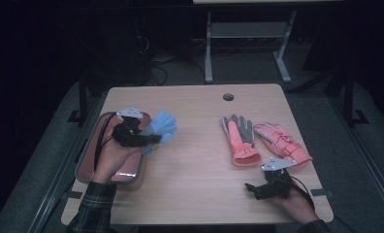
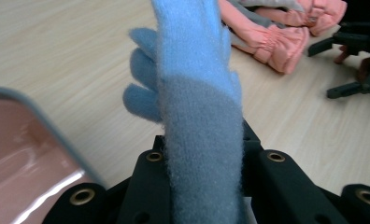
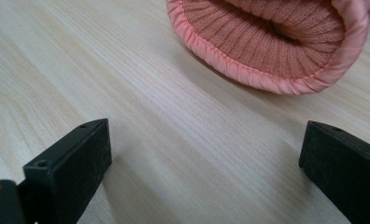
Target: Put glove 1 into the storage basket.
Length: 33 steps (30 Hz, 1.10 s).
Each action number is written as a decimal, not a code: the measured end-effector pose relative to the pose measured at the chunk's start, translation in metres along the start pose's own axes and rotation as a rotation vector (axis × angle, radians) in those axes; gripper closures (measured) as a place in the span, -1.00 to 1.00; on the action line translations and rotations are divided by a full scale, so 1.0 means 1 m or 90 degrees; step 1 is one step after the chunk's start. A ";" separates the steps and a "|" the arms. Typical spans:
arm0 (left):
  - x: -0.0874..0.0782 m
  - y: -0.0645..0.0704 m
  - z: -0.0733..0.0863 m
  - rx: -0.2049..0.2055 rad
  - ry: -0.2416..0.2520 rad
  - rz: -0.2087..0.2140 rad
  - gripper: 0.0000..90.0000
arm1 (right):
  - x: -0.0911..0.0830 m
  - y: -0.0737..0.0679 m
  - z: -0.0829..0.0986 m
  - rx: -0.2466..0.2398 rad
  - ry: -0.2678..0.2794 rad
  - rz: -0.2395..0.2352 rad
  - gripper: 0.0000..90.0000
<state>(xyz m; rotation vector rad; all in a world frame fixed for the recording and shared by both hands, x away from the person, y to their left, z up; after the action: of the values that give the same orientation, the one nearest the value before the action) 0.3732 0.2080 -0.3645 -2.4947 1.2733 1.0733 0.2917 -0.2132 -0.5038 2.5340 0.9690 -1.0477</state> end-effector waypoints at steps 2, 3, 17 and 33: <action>-0.004 -0.005 0.002 -0.011 0.004 -0.006 0.63 | 0.000 0.000 0.000 0.000 0.000 0.000 -0.96; -0.006 -0.007 0.003 -0.013 0.006 -0.011 0.63 | 0.000 0.000 0.000 0.000 0.000 0.000 -0.96; -0.032 -0.052 0.025 -0.069 0.011 -0.090 0.63 | 0.000 0.000 0.000 -0.002 0.000 0.000 -0.96; -0.006 -0.097 0.057 -0.117 -0.060 -0.120 0.61 | 0.000 0.000 0.000 -0.001 0.000 0.000 -0.96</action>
<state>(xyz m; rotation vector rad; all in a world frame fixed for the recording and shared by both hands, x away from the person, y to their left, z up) 0.4135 0.2969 -0.4206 -2.5951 0.9304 1.2951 0.2918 -0.2134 -0.5038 2.5320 0.9689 -1.0466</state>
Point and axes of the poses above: each handheld gripper's, and its own axes: x roughly forward along the jaws, z roughly out of its underside, y roughly to its right, the point moved 3 cm from there along x, roughly forward along the jaws, and after that the axes turned 1 degree about y, right-handed, at the moved point
